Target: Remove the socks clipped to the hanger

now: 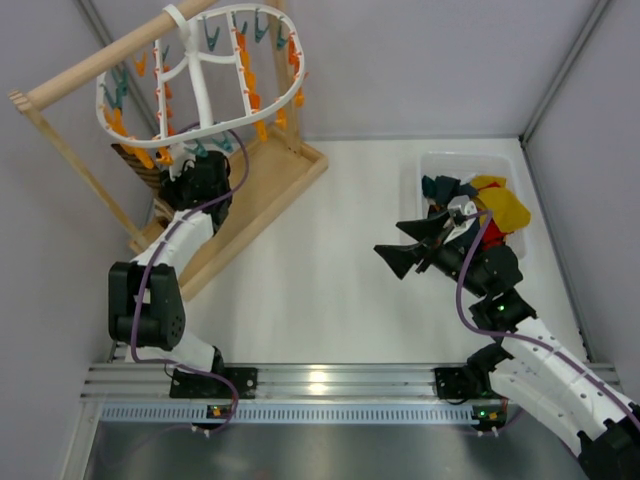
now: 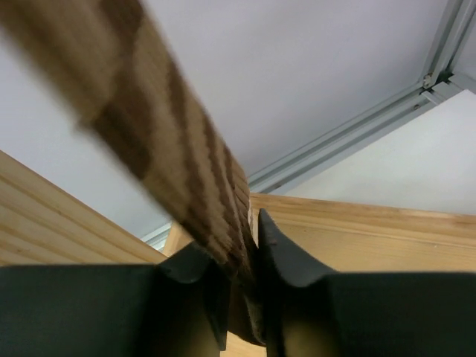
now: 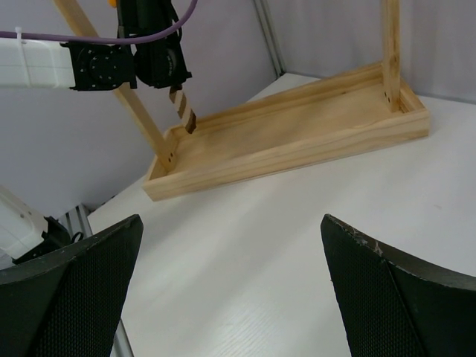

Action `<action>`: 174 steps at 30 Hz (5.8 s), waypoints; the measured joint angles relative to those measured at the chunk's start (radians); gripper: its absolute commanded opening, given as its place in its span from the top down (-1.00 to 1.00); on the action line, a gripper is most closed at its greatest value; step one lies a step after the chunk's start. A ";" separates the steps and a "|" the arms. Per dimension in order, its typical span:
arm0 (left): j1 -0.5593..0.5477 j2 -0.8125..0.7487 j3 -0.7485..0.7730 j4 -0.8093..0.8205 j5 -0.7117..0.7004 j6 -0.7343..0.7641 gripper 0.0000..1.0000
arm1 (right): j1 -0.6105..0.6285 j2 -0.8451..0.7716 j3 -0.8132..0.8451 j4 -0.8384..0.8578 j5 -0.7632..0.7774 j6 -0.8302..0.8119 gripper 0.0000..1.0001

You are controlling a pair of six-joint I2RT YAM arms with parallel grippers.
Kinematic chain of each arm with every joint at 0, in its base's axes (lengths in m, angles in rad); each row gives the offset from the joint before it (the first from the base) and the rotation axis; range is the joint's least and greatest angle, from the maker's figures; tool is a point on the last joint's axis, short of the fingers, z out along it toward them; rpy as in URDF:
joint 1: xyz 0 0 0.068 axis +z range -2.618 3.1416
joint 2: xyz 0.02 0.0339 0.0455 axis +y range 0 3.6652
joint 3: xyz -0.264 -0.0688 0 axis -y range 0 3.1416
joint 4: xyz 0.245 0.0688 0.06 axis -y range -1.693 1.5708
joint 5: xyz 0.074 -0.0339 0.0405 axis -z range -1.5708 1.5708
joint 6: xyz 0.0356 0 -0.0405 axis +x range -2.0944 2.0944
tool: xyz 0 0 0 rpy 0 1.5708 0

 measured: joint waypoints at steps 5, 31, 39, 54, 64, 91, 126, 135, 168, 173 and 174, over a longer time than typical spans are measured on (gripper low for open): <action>-0.031 -0.015 -0.035 -0.002 0.003 -0.027 1.00 | 0.000 0.008 0.000 0.009 -0.008 0.010 -0.99; -0.665 -0.297 -0.150 -0.002 -0.203 0.038 1.00 | 0.000 -0.099 0.101 -0.119 -0.053 0.056 -0.99; -0.755 -0.209 -0.127 -0.002 -0.245 0.107 1.00 | 0.000 -0.159 0.230 -0.251 -0.063 0.051 -0.99; -0.803 0.046 0.103 -0.002 -0.213 0.235 1.00 | 0.055 0.170 0.686 -0.486 -0.012 -0.005 -0.88; -0.832 0.208 0.266 -0.002 -0.175 0.300 1.00 | 0.362 0.615 1.181 -0.770 0.427 -0.199 -0.72; -0.851 0.289 0.386 -0.002 -0.106 0.341 1.00 | 0.461 1.241 1.796 -0.922 0.736 -0.576 -0.23; -0.851 0.279 0.361 -0.002 -0.024 0.314 1.00 | 0.461 1.314 1.783 -0.672 0.808 -0.666 0.82; -0.870 0.105 0.122 -0.012 0.110 0.182 1.00 | 0.461 1.295 1.699 -0.620 0.760 -0.628 0.77; -0.906 -0.428 -0.284 -0.032 0.974 -0.153 1.00 | 0.452 0.423 0.954 -0.717 0.921 -0.444 -0.99; -0.906 -0.319 -0.192 -0.048 1.043 -0.164 1.00 | 0.438 0.126 0.717 -0.798 1.066 -0.360 -0.99; -0.906 -0.295 -0.165 -0.051 1.049 -0.164 1.00 | 0.438 0.078 0.684 -0.818 1.086 -0.344 -0.99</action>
